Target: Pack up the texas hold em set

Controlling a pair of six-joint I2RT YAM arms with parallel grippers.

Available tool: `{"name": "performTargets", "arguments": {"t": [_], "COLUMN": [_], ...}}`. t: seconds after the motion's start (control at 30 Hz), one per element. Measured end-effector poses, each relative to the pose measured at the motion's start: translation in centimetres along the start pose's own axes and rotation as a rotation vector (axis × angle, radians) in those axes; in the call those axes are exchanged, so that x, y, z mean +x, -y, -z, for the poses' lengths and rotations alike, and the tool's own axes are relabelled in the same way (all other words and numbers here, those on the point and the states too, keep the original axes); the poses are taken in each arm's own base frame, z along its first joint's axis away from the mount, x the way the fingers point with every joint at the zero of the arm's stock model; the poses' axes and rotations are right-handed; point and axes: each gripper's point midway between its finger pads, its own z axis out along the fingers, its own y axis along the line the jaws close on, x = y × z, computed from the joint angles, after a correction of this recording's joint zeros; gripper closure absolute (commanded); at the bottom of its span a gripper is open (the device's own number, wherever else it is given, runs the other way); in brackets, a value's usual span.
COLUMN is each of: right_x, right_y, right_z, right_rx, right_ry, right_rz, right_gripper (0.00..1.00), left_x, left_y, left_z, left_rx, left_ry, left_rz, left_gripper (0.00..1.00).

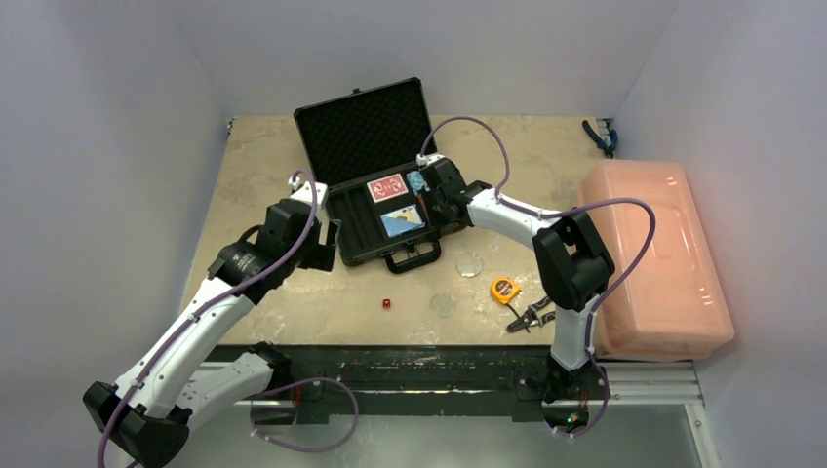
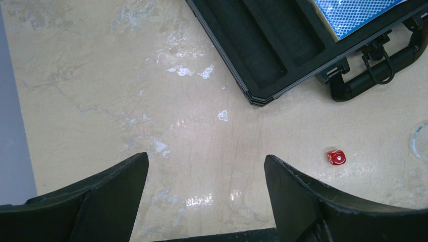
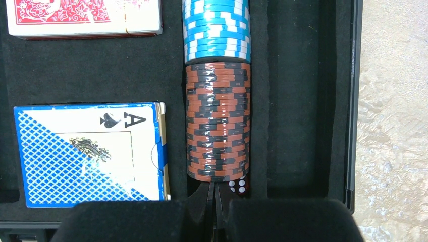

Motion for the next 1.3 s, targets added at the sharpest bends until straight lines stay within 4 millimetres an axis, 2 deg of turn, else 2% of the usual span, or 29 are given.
{"name": "performTargets", "arguments": {"t": [0.13,0.4,0.63,0.97,1.1,1.3], "right_x": [0.0,-0.2,-1.9,-4.4,-3.8,-1.2], "right_y": [0.0,-0.3,0.5,-0.4,-1.2,-4.1], "right_z": [0.0,1.0,3.9,9.0,10.7,12.0], "right_rx": [-0.003,-0.029,-0.028,-0.108,-0.143,-0.203], "right_ry": [0.000,-0.003,0.039,0.130,0.145,0.113], "right_rz": [0.001,0.002,-0.012,-0.025,-0.025,-0.003], "right_gripper": [0.88,0.82,0.76,0.56,0.50,0.47], "left_x": [0.0,0.0,0.0,-0.1,-0.1,0.1], "left_y": [0.0,0.0,0.0,0.0,-0.1,-0.7], "left_z": [0.0,0.0,0.0,0.1,0.2,0.3], "left_rx": [0.000,0.000,0.000,0.001,0.000,-0.032], "left_ry": [0.000,0.000,0.000,0.006,0.009,0.000], "left_rz": [0.000,0.000,0.000,0.002,0.004,-0.001], "left_gripper": [0.15,0.15,0.15,0.15,0.15,0.15]}}
